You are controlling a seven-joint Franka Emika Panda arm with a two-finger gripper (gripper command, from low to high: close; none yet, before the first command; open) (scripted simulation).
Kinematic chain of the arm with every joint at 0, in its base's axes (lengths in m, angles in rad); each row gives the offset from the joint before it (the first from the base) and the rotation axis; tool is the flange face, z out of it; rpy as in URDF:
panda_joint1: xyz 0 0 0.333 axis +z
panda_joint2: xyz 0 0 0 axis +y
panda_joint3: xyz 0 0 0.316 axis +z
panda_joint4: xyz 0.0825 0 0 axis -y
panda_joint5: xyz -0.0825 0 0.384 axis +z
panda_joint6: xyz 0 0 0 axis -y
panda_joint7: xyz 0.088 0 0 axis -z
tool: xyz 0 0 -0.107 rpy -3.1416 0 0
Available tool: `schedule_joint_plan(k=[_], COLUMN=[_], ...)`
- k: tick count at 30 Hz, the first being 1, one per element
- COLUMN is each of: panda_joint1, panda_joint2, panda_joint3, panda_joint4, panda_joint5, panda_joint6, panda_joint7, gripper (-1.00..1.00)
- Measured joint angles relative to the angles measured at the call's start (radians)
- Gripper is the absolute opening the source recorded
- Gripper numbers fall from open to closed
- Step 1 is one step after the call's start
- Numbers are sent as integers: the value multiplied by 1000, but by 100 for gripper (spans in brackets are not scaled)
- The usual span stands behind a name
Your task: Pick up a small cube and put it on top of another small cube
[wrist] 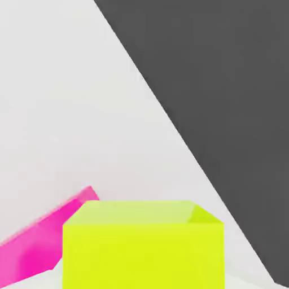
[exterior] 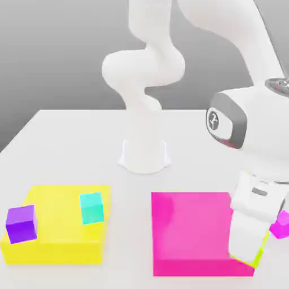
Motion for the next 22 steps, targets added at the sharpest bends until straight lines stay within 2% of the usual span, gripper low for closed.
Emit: schedule_joint_plan(k=[3, 5, 13, 18, 19, 22], panda_joint1=[-87, -174, -373, -393, -391, -391], panda_joint2=[-108, -180, -468, -364, -333, -333], panda_joint3=[-66, -88, -184, -210, -213, -213], panda_joint4=[-83, -138, -359, -417, -424, -424], panda_joint5=[0, -7, -39, -21, -16, -16], panda_joint6=[-25, -41, -107, 54, 93, 93], panda_joint7=[68, 118, 323, 332, 328, 328], gripper=[-100, -100, -100, -100, 100, 100])
